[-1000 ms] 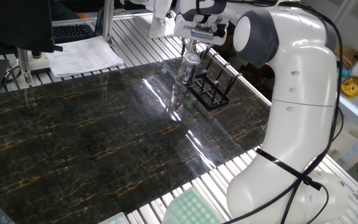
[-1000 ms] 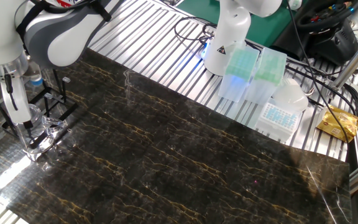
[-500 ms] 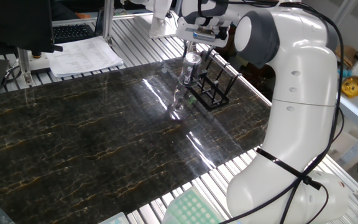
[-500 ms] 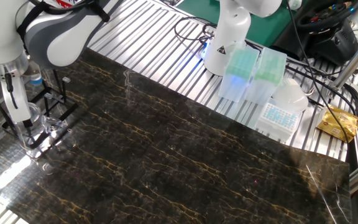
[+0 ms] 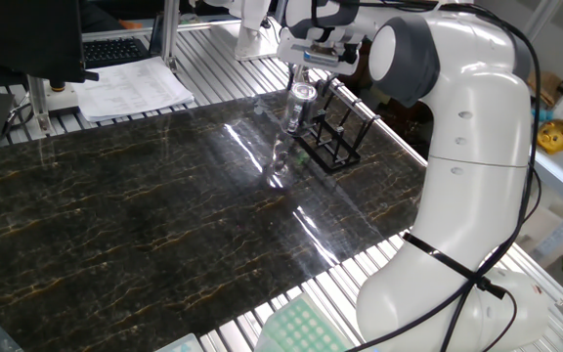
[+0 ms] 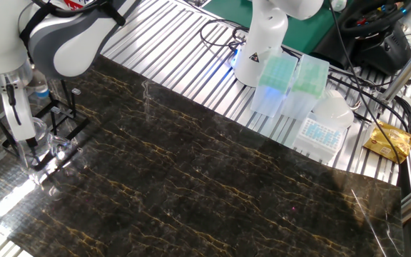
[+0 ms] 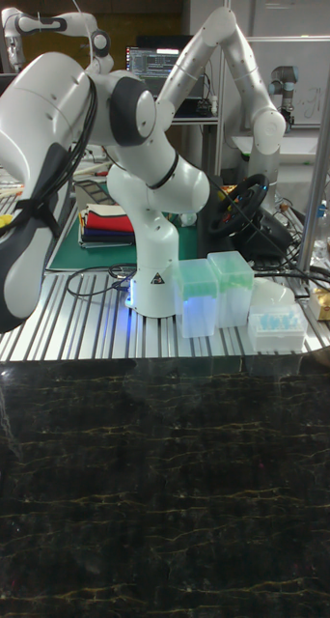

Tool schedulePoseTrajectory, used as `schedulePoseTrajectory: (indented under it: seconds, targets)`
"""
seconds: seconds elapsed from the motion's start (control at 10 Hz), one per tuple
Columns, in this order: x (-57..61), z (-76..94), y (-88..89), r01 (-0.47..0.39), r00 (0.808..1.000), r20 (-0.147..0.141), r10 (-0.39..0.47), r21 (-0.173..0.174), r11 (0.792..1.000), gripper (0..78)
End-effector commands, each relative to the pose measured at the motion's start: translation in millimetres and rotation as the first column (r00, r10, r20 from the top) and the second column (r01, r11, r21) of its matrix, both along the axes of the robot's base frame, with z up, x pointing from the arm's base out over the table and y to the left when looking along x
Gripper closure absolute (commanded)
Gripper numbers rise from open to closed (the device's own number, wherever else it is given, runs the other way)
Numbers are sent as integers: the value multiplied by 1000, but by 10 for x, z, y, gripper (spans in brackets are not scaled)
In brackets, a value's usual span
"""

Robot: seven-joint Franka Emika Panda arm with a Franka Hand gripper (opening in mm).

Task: Take the cup off the cup rack

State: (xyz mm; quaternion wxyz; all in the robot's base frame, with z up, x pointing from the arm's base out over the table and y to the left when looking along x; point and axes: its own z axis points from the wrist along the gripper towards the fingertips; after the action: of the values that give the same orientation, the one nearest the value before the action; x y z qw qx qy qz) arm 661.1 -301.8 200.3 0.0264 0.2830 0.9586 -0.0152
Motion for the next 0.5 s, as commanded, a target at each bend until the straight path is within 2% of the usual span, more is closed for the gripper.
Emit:
schedulePoseTrajectory:
  seconds: [0.1, 0.5]
  targets:
    - [17, 104, 107, 25, 1000, 1, -25, -3, 1000, 2]
    - [26, 85, 100, 26, 1000, -6, -26, -4, 1000, 2]
